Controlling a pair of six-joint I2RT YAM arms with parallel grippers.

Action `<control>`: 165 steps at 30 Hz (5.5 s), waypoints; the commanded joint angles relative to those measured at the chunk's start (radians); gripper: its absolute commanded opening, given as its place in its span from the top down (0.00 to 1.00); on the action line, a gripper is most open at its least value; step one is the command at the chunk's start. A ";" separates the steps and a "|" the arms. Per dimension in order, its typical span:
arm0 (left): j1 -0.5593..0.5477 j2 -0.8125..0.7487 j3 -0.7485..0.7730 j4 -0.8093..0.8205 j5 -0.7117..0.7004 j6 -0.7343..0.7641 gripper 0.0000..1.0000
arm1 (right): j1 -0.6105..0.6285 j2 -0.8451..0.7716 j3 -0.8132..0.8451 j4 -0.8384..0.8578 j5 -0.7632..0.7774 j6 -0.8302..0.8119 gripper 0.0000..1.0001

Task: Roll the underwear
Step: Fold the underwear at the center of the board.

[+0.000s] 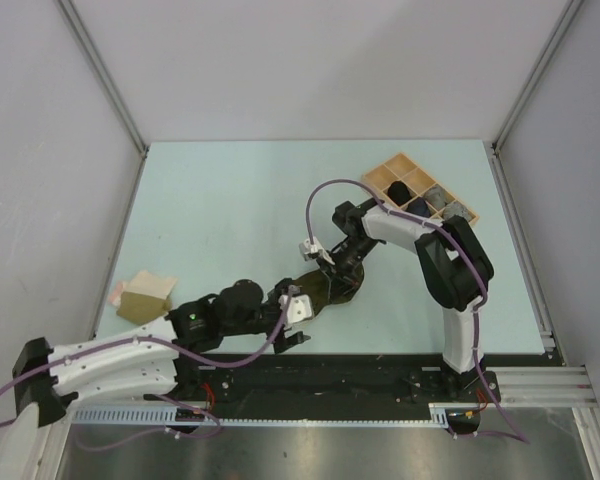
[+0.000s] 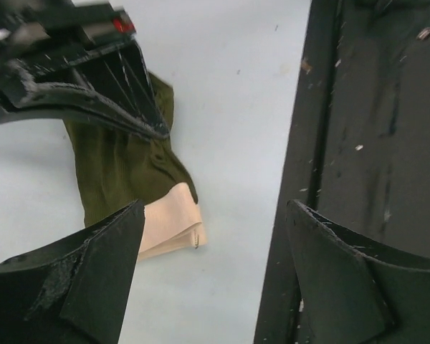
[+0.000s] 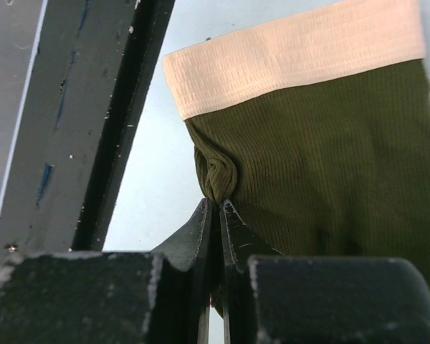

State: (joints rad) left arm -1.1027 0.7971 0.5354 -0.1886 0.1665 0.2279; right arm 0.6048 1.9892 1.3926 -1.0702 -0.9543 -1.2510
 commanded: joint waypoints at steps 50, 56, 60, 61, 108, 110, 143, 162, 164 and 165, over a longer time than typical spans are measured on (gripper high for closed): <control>-0.177 0.579 0.139 0.080 -0.546 0.021 0.90 | -0.051 0.068 0.117 -0.099 -0.078 0.021 0.99; -0.086 0.554 0.210 -0.015 -0.368 -0.038 0.98 | -0.054 0.068 0.123 -0.085 -0.061 0.045 0.99; 0.007 0.550 0.229 -0.044 -0.217 -0.090 0.99 | -0.053 0.066 0.123 -0.054 -0.041 0.088 1.00; 0.024 0.548 0.229 -0.049 -0.150 -0.114 0.99 | -0.053 0.066 0.123 -0.047 -0.038 0.097 1.00; 0.520 0.734 0.147 0.121 0.559 -0.404 1.00 | -0.056 -0.038 0.080 -0.037 -0.096 -0.203 0.34; 0.520 0.737 0.147 0.126 0.564 -0.407 1.00 | -0.054 -0.056 0.059 -0.013 -0.097 -0.254 0.30; 0.578 0.717 0.100 0.255 0.689 -0.490 1.00 | 0.182 -0.194 -0.222 0.472 0.150 -0.108 0.33; 0.621 0.535 0.072 0.245 0.579 -0.519 0.48 | 0.190 -0.162 -0.231 0.426 0.170 -0.159 0.94; 0.629 0.502 0.071 0.226 0.564 -0.516 0.44 | 0.191 -0.164 -0.231 0.423 0.166 -0.163 0.95; 0.636 0.469 0.069 0.218 0.555 -0.515 0.43 | 0.190 -0.164 -0.231 0.421 0.163 -0.165 0.95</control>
State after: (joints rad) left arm -0.4908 1.3674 0.6079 0.0383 0.7677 -0.2886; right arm 0.7925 1.8240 1.1648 -0.6277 -0.7818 -1.3830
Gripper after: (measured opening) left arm 0.547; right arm 0.081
